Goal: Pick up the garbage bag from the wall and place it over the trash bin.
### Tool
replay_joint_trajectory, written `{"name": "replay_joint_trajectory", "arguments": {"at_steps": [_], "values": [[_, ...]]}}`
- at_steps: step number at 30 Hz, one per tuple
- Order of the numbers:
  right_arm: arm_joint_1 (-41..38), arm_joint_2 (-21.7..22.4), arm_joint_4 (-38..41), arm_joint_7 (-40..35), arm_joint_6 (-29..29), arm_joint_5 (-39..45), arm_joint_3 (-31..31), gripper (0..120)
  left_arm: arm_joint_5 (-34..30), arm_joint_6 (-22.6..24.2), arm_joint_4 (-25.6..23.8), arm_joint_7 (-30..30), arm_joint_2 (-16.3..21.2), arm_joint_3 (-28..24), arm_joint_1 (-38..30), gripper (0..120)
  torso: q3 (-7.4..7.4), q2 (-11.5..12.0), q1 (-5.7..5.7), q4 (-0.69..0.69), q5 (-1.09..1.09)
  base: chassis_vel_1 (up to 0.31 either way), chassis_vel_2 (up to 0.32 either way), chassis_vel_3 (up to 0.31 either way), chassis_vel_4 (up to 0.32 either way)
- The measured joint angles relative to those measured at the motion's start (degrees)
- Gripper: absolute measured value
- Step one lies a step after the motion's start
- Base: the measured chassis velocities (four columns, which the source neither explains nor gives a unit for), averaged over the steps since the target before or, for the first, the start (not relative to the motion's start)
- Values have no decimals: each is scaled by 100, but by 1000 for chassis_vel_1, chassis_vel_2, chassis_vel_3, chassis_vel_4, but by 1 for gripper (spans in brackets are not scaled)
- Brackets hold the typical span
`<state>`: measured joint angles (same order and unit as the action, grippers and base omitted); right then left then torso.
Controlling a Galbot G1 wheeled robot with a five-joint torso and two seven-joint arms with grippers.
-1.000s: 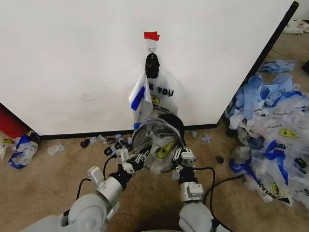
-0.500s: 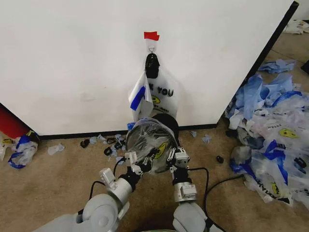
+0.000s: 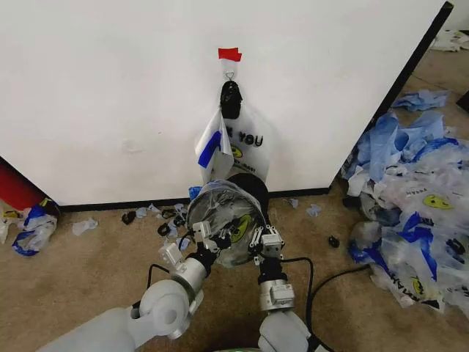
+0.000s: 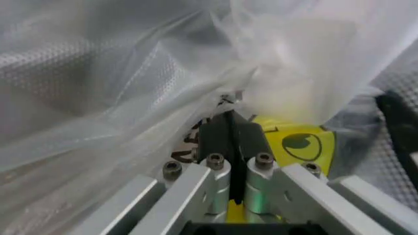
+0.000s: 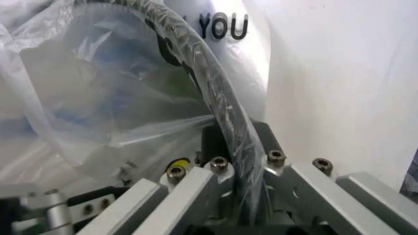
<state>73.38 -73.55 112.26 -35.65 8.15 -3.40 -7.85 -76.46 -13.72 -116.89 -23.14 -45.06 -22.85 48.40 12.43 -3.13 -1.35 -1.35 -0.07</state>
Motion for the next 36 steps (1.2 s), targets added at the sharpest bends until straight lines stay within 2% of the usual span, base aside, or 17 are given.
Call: {"name": "replay_joint_trajectory", "arguments": {"at_steps": [11, 23, 30, 36], "values": [[80, -28, 106, 2, 4, -83, -105, 0, 52, -29, 324, -84, -185, -303, -409, 0, 0, 0, 0, 0, 0, 0, 0, 0, 0], [203, 222, 378, 89, 12, -39, -137, 0, 68, -114, 758, -142, -412, -571, -869, 0, 0, 0, 0, 0, 1, 0, 0, 0, 0], [306, 423, 542, 173, 51, 16, -151, 0, 16, -163, 1120, -300, -664, -790, -1245, 0, 0, 0, 0, 0, 0, 0, 0, 0, 0], [375, 475, 547, 220, 97, -1, -229, 0, -31, -180, 1193, -363, -747, -938, -1421, 0, 0, 0, 0, 0, 0, 0, 0, 0, 0]]}}
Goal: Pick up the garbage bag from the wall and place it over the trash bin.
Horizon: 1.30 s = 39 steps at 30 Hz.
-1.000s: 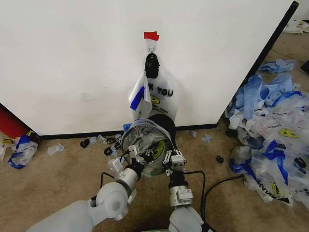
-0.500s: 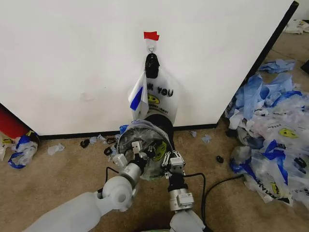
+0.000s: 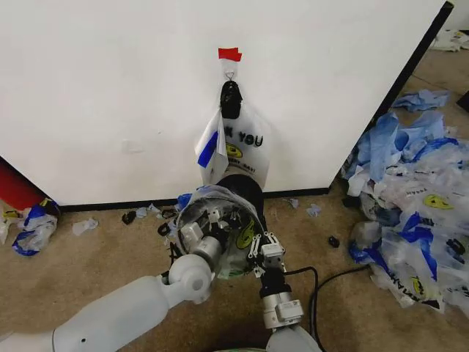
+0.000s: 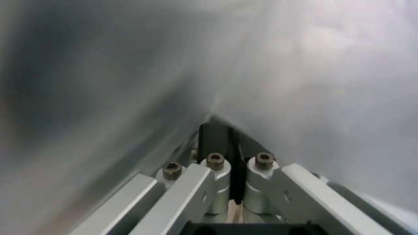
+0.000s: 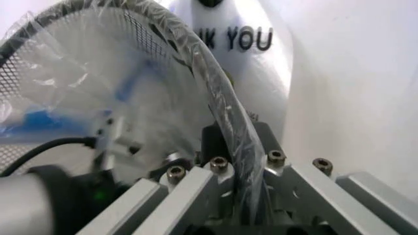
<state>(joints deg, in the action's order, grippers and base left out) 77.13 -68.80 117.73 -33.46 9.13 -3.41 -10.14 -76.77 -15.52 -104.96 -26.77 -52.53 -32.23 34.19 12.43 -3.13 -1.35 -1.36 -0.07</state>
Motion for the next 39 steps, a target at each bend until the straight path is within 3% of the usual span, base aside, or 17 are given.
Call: {"name": "replay_joint_trajectory", "arguments": {"at_steps": [23, 39], "values": [[231, 44, 117, 161, 102, -156, -84, 0, 4, -73, 286, -178, -122, -28, -196, 0, 0, 0, 0, 0, -1, 0, 0, 0, 0], [275, -2, 29, 211, 175, -202, -101, 0, 27, -35, 126, -276, 113, 66, -108, 0, 0, 0, 0, 1, 0, 0, 0, 0, 0]]}}
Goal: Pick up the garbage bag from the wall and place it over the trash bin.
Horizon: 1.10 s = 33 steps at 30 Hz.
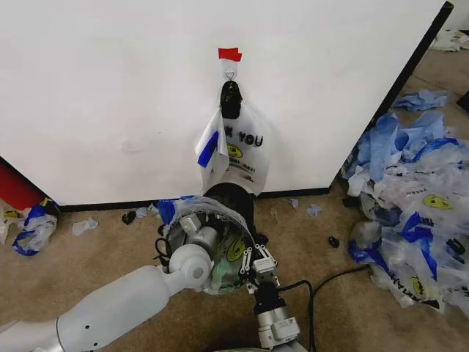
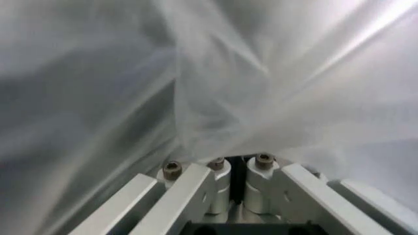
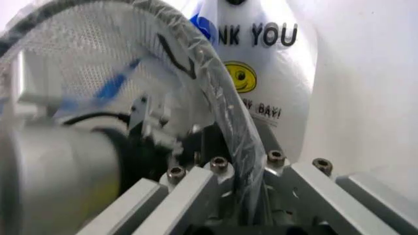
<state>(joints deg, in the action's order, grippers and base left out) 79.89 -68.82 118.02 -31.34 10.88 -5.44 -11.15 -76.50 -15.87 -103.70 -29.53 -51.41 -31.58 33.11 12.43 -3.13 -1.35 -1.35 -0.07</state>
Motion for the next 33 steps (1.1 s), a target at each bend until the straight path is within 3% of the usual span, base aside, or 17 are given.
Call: {"name": "replay_joint_trajectory", "arguments": {"at_steps": [13, 24, 33], "values": [[-89, 51, 62, 25, -49, 104, 23, 0, 430, 159, 50, -83, 143, -275, 364, 0, 0, 0, 0, 0, 0, 0, 0, 0, 0], [-17, -9, 50, 108, -20, 68, -34, 0, 261, 130, 205, -173, -48, -172, 33, 0, 0, 0, 0, -1, 0, 0, 0, 0, 0], [-29, -77, -39, 147, 1, 19, -103, 0, 158, 94, 100, -223, 70, 2, -1, 0, 0, 0, 0, 0, -5, 0, 0, 0, 0]]}}
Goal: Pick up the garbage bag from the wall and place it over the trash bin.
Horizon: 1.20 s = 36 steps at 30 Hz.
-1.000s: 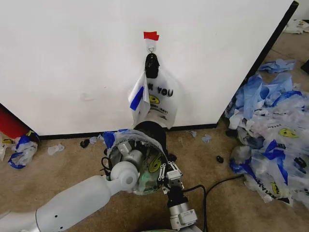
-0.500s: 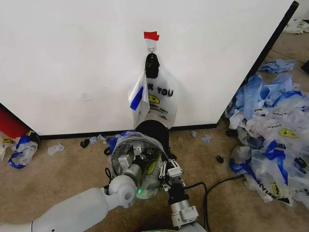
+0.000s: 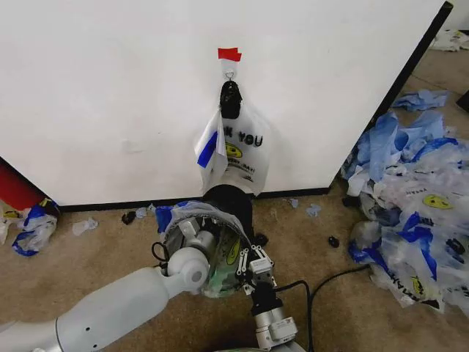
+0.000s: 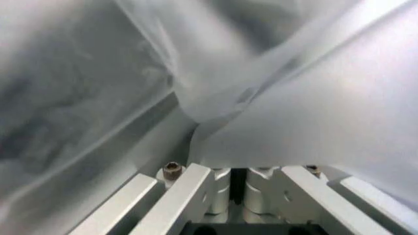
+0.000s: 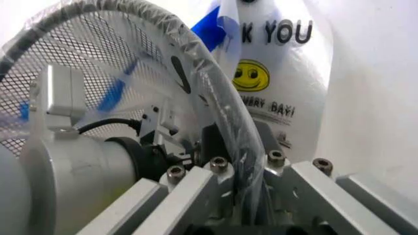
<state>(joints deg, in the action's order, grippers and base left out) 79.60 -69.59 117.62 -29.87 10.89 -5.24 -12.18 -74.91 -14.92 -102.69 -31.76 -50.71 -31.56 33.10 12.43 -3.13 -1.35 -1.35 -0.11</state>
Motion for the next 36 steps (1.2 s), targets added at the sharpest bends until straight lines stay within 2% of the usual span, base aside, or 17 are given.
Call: {"name": "replay_joint_trajectory", "arguments": {"at_steps": [8, 19, 27, 36], "values": [[10, -42, 10, 26, 1, -11, -25, 0, 88, -7, -92, 24, 116, 188, 317, 0, 0, 0, 0, 2, 2, 0, 0, 0, 0], [9, -9, 11, -9, -36, 147, -9, 0, 143, 140, -527, -41, 353, 187, 603, 0, 0, 0, 0, -2, 6, 0, 0, 0, 0], [-44, -1, -26, -24, -61, 216, -11, 0, 206, 183, -646, -48, 392, 196, 786, 0, 0, 0, 0, -1, 8, 0, 0, 0, 0], [-237, -72, -72, -195, -271, 940, -46, 0, 193, 215, -1109, 11, 669, 476, 1166, 0, 0, 0, 0, 0, 5, 0, 0, 0, 0]]}}
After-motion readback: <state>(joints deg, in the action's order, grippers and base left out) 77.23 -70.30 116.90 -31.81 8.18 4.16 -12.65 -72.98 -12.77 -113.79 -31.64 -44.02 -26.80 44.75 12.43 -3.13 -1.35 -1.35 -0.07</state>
